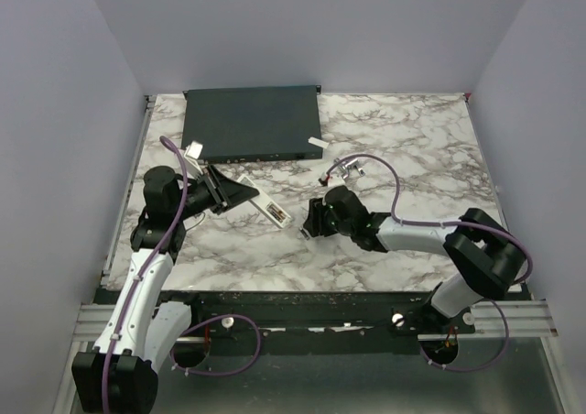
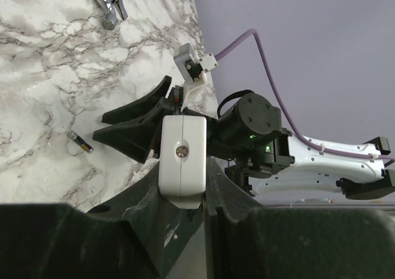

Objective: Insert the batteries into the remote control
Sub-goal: Adjust the battery at the center of the board.

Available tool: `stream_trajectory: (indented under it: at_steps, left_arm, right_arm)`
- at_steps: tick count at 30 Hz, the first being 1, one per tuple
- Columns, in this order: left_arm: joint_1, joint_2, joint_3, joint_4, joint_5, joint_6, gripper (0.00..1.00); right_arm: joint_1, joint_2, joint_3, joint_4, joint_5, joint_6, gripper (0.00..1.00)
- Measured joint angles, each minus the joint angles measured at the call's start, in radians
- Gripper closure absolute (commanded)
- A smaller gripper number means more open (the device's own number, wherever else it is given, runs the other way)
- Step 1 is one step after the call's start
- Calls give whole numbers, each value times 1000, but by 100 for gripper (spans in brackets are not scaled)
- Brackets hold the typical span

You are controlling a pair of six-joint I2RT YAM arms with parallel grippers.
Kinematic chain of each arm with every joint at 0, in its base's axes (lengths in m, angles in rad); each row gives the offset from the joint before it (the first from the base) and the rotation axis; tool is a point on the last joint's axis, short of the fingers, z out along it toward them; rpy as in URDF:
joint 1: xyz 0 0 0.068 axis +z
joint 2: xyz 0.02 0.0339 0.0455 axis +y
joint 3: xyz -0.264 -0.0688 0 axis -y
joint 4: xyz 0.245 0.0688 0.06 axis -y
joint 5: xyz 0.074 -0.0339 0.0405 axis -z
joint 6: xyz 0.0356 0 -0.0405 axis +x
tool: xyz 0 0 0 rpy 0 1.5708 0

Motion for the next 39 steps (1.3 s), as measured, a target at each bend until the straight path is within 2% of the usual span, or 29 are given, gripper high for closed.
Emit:
stream_trajectory:
  at_steps: [3, 6, 12, 16, 26, 33, 39]
  left_arm:
    - [2, -3, 24, -10, 0, 9, 100]
    - [7, -14, 39, -14, -1, 15, 100]
    - [23, -23, 50, -51, -1, 30, 100]
    - [43, -37, 60, -73, -3, 47, 100]
    - [150, -70, 80, -178, -15, 125, 100]
    - [156, -69, 80, -191, -14, 130, 100]
    - [156, -69, 80, -192, -14, 130, 100]
  right_arm:
    - [0, -48, -2, -5, 45, 10, 38]
    - [0, -63, 33, -61, 75, 3, 27]
    - [0, -129, 28, -99, 77, -26, 25]
    - [0, -161, 18, -100, 58, -22, 28]
    - [10, -80, 39, -103, -33, -3, 40]
    - [15, -5, 89, -119, -53, -45, 47]
    - [27, 69, 178, -193, -55, -91, 48]
